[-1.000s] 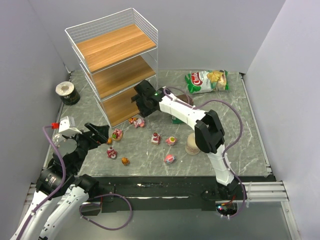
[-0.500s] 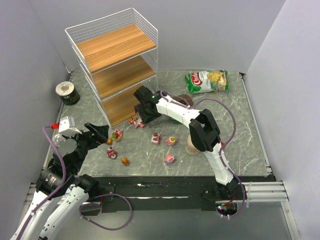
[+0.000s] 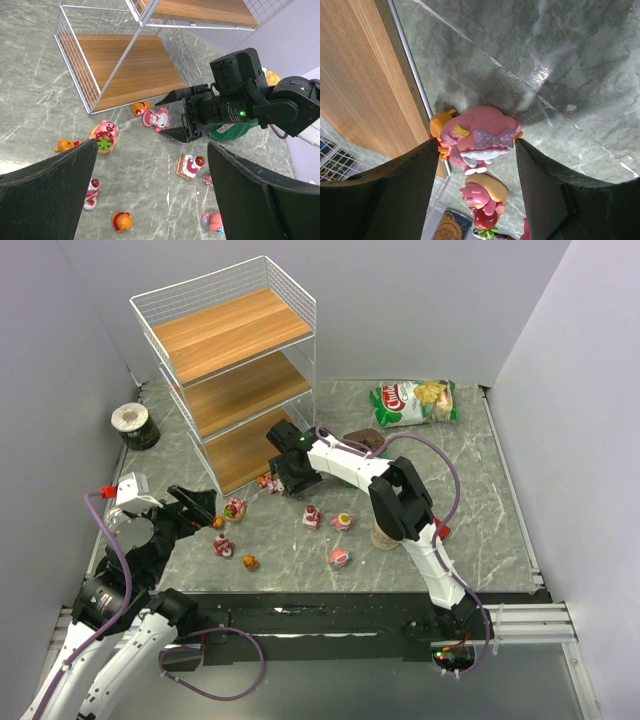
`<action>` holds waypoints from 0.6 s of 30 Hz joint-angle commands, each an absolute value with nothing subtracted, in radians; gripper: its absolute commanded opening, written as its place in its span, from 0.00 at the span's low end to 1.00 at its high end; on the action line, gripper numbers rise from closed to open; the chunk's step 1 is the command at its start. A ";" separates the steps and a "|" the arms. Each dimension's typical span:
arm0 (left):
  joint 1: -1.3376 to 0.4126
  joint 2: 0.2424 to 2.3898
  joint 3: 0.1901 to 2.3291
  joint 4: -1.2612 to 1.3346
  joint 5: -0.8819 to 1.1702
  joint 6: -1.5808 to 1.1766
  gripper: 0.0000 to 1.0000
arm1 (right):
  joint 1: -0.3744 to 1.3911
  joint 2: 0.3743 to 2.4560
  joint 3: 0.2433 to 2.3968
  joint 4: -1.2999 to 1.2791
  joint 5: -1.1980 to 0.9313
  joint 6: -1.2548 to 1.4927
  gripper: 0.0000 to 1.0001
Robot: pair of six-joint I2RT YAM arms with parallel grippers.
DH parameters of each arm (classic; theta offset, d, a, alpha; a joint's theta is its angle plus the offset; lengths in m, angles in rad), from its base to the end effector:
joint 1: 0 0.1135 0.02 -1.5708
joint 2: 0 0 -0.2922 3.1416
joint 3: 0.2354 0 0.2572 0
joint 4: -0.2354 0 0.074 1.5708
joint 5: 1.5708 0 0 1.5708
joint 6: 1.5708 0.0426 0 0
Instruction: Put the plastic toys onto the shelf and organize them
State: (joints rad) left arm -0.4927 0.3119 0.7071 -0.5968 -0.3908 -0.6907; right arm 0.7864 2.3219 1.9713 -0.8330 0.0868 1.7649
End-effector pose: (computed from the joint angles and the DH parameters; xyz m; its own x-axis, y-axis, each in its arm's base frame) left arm 0.0612 -0.0144 0.3321 -0.2051 -0.5584 -0.8038 -0.0287 0.8243 -0.5654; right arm 0.3691 0.3647 0.1897 -0.5430 0.8397 -0.0059 0.7734 0.5029 0.3860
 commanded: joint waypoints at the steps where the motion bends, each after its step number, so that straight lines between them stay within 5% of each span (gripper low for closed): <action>1: -0.495 0.319 0.707 -0.589 -0.407 -0.669 0.96 | 0.782 2.356 1.991 -0.845 0.083 1.789 0.70; 11: -0.495 0.316 0.709 -0.589 -0.408 -0.669 0.97 | 0.781 2.352 1.987 -0.842 0.081 1.770 0.82; 18: -0.495 0.311 0.707 -0.591 -0.410 -0.670 0.96 | 0.779 2.342 1.945 -0.799 0.080 1.778 0.74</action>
